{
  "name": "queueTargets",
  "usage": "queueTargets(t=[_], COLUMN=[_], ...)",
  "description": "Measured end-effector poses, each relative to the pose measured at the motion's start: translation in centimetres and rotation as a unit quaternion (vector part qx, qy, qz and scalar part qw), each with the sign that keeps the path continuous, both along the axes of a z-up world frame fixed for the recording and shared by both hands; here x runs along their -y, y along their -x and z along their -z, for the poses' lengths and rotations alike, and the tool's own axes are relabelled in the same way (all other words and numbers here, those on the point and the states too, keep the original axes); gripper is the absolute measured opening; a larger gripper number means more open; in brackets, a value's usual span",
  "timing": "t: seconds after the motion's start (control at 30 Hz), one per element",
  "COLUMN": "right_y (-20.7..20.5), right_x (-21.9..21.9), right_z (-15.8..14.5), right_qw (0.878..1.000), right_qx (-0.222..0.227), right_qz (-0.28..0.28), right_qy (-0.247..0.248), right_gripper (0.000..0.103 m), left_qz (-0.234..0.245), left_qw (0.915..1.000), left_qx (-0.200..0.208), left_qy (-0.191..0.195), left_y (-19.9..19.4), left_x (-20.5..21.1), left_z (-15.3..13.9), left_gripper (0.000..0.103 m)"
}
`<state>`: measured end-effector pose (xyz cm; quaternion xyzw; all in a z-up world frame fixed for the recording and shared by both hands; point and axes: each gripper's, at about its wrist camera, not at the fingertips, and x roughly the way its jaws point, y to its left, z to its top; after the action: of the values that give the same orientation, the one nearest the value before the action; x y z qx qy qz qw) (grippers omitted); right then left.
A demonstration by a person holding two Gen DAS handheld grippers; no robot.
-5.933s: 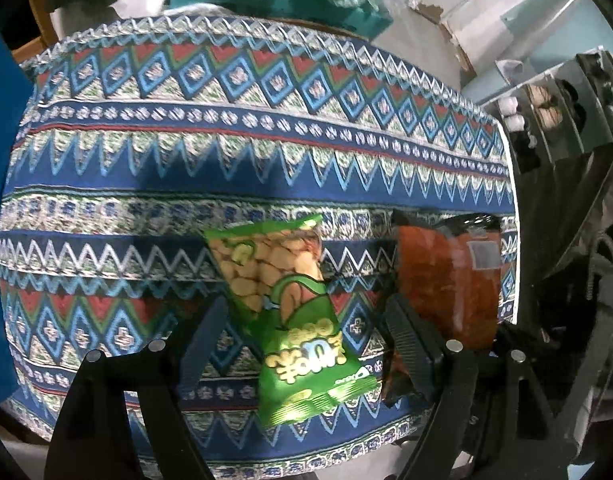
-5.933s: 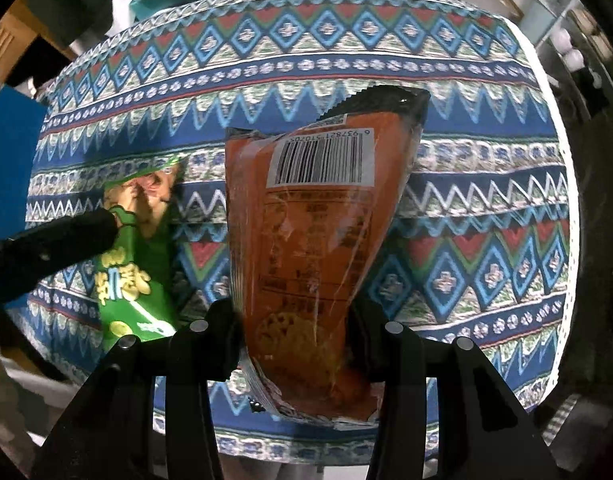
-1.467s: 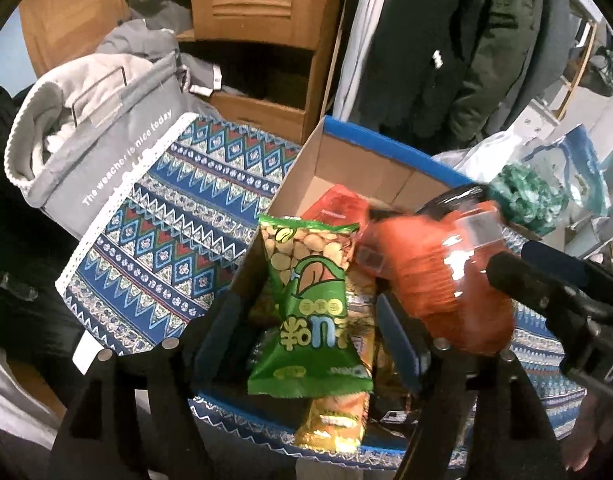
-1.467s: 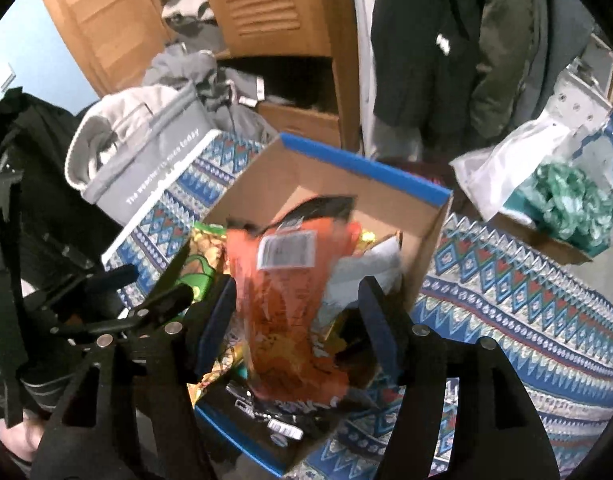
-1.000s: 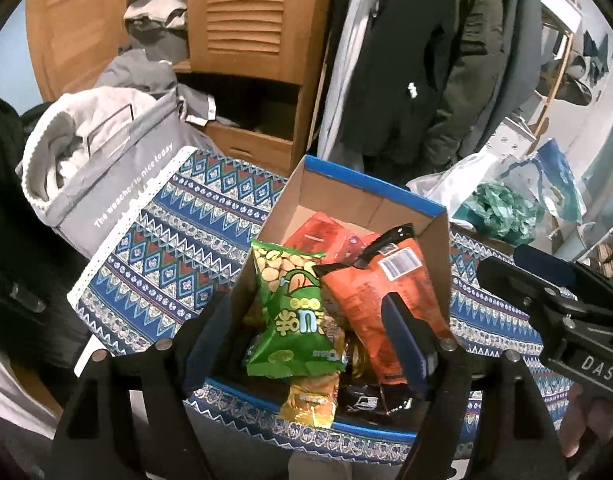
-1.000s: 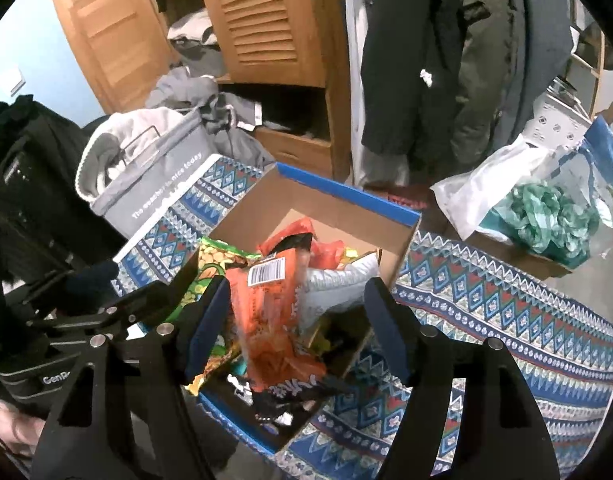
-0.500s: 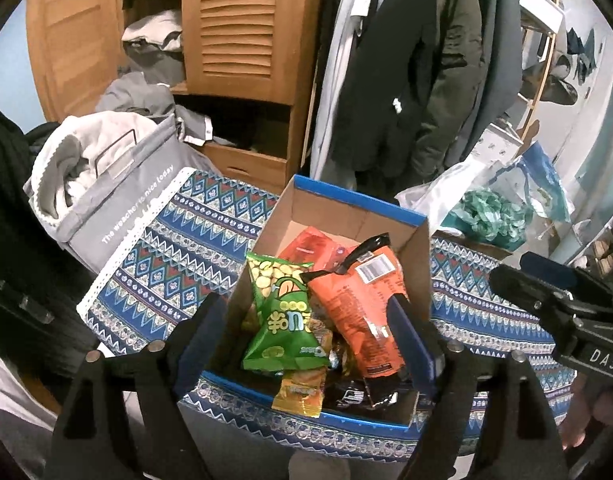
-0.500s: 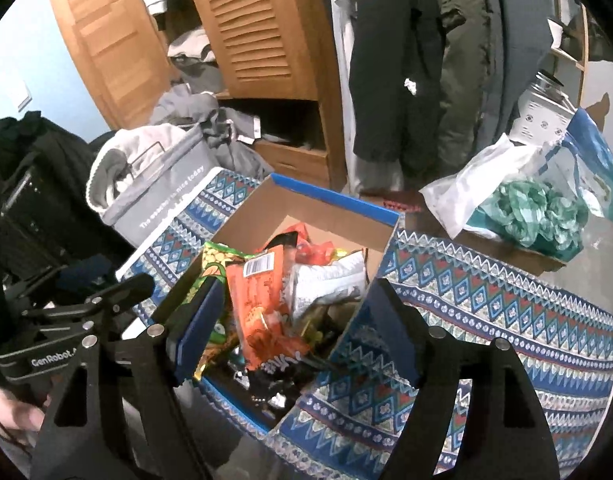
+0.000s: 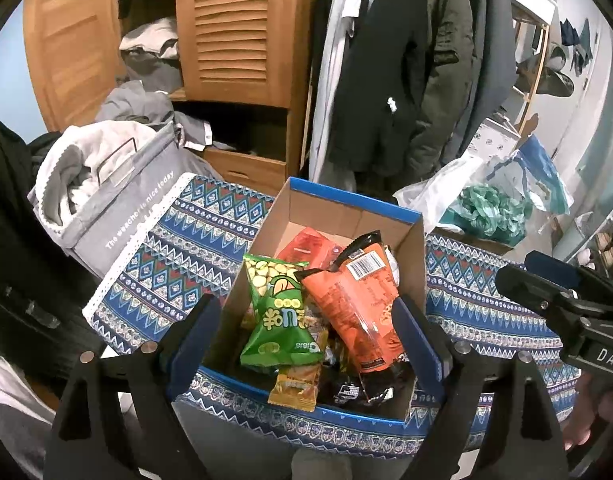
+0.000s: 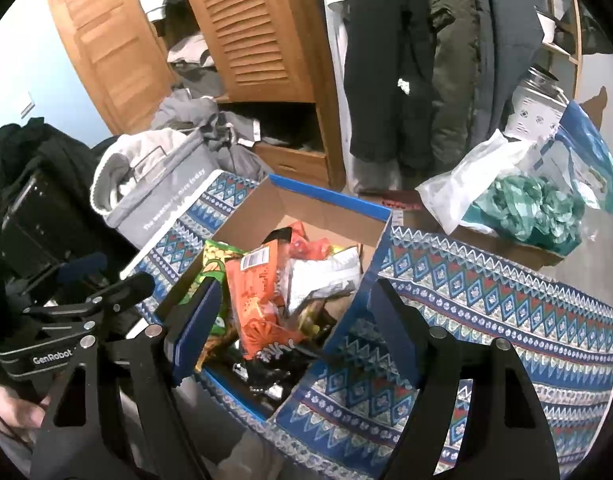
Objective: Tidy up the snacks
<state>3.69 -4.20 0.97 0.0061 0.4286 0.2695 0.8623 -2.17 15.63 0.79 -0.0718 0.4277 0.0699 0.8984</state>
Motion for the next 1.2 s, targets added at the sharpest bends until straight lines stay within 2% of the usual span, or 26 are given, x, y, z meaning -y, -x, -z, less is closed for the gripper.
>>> queueTargets(t=[0.9, 1.2], right_y=[0.06, 0.00], right_x=[0.19, 0.30], right_z=[-0.62, -0.86], right_qw=[1.000, 1.000], right_qx=[0.008, 0.010], right_qz=[0.003, 0.005], right_qy=[-0.002, -0.002], right_gripper=[0.077, 0.077], left_qz=[-0.016, -0.011], left_qw=[0.9998, 0.9995], left_qx=[0.011, 0.013], left_qy=[-0.011, -0.027], left_y=[0.42, 0.70], left_x=[0.25, 0.73], left_z=[-0.86, -1.01], left_gripper=[0.088, 0.088])
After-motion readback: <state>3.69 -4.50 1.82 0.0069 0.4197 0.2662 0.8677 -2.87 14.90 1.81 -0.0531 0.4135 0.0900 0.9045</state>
